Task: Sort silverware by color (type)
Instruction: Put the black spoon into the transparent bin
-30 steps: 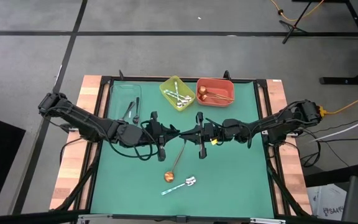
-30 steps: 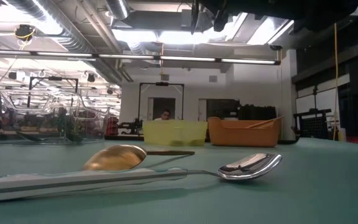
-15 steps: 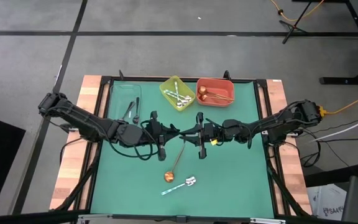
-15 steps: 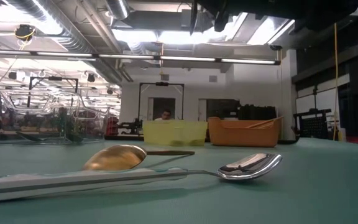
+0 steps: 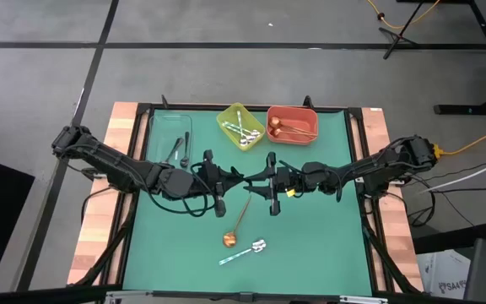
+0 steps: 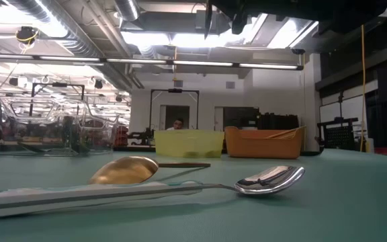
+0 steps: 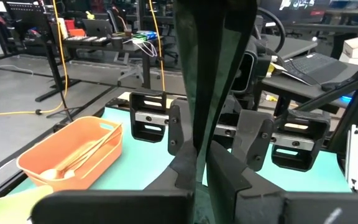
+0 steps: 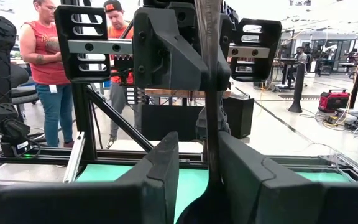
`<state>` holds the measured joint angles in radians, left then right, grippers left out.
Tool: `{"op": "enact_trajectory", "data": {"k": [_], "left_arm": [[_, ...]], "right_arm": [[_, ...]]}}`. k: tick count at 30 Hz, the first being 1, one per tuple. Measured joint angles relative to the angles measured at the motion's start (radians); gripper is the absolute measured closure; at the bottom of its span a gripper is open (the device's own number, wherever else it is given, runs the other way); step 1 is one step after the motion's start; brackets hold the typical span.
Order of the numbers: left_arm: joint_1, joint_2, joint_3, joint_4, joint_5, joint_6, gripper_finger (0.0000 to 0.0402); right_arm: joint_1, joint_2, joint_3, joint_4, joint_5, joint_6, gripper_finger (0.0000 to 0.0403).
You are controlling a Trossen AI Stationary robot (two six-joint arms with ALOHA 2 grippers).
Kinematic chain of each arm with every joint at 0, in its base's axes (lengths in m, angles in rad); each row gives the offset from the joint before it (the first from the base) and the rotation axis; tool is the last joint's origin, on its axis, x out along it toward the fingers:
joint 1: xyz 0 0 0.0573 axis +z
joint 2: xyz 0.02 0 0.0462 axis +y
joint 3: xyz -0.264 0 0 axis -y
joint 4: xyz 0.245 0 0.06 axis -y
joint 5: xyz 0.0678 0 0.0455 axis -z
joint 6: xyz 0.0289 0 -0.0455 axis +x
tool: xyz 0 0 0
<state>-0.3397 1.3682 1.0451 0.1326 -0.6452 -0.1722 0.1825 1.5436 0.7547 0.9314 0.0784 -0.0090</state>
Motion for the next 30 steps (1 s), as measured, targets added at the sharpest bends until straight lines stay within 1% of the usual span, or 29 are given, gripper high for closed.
{"op": "enact_trajectory", "data": {"k": [5,10,16,22,30], "left_arm": [[0.0,0.0,0.0,0.0,-0.009,0.0,0.0389],[0.0,0.0,0.0,0.002,-0.026,0.0,0.0389],[0.0,0.0,0.0,0.001,-0.034,0.0,0.0389],[0.0,-0.007,0.0,-0.001,-0.114,0.006,0.0389],[0.02,-0.1,0.0,-0.024,-0.262,0.136,0.0389]], "right_arm": [[0.0,-0.002,0.0,0.0,0.001,0.0,0.0303],[0.0,-0.03,0.0,-0.008,0.012,0.0,0.0303],[0.0,-0.087,0.0,-0.091,0.099,0.0,0.0303],[0.0,-0.162,0.0,-0.224,0.182,-0.001,0.0303],[0.0,-0.24,0.0,-0.422,0.184,0.0,0.0303]]}}
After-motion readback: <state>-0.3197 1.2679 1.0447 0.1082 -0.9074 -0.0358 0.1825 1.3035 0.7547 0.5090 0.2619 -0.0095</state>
